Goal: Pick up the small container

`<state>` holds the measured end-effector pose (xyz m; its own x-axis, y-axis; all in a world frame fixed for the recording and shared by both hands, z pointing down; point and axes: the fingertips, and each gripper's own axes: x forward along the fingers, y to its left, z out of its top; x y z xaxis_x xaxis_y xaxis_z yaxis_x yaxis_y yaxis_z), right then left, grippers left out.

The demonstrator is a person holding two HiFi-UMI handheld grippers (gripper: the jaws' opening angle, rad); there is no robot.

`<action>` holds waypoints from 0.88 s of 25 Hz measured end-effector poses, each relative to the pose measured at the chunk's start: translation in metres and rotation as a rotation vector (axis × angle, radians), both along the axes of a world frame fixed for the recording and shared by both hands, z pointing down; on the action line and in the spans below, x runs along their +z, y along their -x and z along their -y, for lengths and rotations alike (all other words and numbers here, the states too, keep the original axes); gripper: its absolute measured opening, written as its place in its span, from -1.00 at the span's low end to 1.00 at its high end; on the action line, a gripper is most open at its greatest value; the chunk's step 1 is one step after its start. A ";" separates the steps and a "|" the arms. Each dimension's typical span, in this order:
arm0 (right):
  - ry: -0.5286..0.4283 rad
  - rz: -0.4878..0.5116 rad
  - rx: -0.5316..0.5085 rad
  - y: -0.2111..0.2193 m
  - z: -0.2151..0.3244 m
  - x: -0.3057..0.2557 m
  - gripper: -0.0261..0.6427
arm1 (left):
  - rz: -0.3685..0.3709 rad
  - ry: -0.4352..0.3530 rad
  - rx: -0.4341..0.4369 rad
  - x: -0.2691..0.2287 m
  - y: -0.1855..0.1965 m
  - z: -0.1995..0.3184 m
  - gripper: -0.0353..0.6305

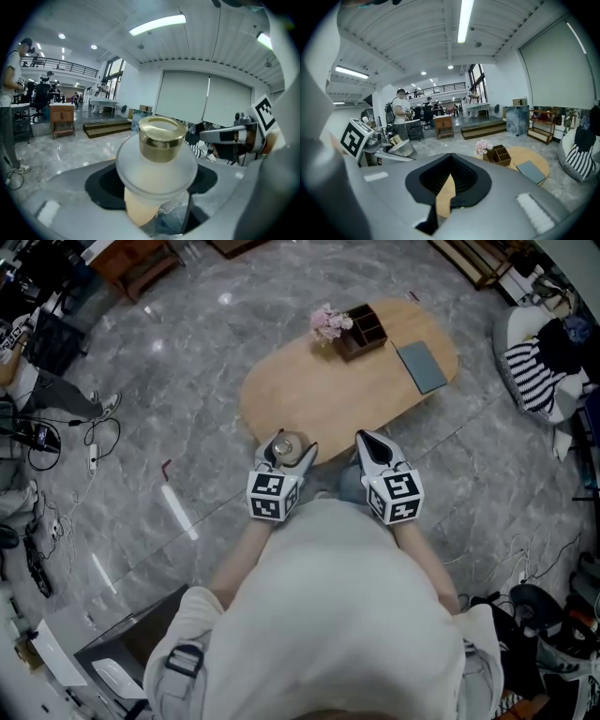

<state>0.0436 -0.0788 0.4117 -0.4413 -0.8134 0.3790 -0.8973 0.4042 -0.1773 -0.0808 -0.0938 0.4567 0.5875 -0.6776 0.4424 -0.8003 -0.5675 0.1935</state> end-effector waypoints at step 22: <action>-0.006 -0.018 0.005 0.002 0.002 0.003 -0.93 | -0.021 -0.009 -0.026 -0.006 0.003 0.003 0.17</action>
<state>0.0417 -0.0813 0.4146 -0.4300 -0.8180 0.3821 -0.9025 0.4003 -0.1588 -0.0841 -0.0966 0.4510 0.5790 -0.6967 0.4235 -0.8104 -0.5487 0.2054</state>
